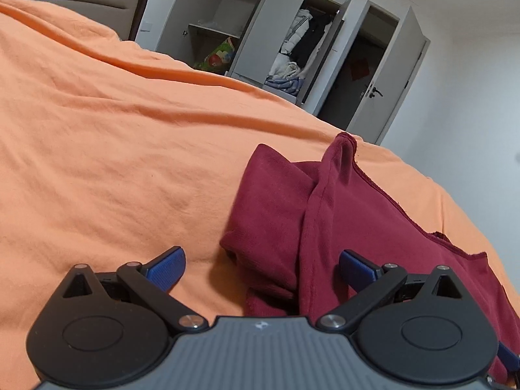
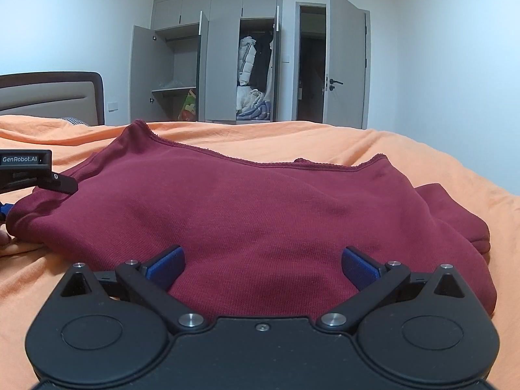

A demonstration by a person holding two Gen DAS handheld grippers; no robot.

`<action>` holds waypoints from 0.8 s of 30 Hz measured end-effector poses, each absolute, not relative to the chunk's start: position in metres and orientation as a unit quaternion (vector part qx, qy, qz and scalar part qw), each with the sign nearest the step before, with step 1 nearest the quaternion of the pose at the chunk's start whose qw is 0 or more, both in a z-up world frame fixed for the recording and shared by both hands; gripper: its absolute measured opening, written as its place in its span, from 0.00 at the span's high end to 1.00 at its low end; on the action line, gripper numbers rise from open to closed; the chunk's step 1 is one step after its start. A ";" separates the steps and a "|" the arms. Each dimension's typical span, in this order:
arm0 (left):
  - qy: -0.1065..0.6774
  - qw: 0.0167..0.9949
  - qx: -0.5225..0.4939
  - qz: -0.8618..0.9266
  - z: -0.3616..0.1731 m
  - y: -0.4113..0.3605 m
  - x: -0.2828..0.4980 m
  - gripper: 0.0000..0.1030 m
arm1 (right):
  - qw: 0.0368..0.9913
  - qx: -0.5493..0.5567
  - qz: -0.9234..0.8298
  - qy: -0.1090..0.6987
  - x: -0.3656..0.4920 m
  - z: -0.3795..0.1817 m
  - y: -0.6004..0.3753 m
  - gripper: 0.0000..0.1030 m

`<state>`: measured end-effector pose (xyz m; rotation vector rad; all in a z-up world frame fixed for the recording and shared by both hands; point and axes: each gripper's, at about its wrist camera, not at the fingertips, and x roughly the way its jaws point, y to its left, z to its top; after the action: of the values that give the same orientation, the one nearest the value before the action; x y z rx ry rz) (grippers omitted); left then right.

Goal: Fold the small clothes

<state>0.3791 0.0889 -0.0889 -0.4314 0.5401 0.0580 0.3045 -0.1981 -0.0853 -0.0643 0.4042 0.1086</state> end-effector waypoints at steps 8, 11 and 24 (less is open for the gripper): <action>0.283 0.926 -0.249 0.036 -0.080 0.091 0.379 0.31 | 0.978 -0.031 0.055 0.200 0.305 -0.085 -0.198 0.00; 0.277 0.922 -0.268 0.028 -0.081 0.094 0.380 0.48 | 0.978 -0.031 0.055 0.200 0.305 -0.085 -0.198 0.00; 0.283 0.933 -0.219 0.044 -0.051 0.067 0.383 0.78 | 0.978 -0.026 0.057 0.199 0.303 -0.085 -0.197 0.00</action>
<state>0.3832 0.0666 -0.0508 -0.4471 0.5782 0.0892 0.3033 -0.1969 -0.0846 -0.0523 0.4003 0.1156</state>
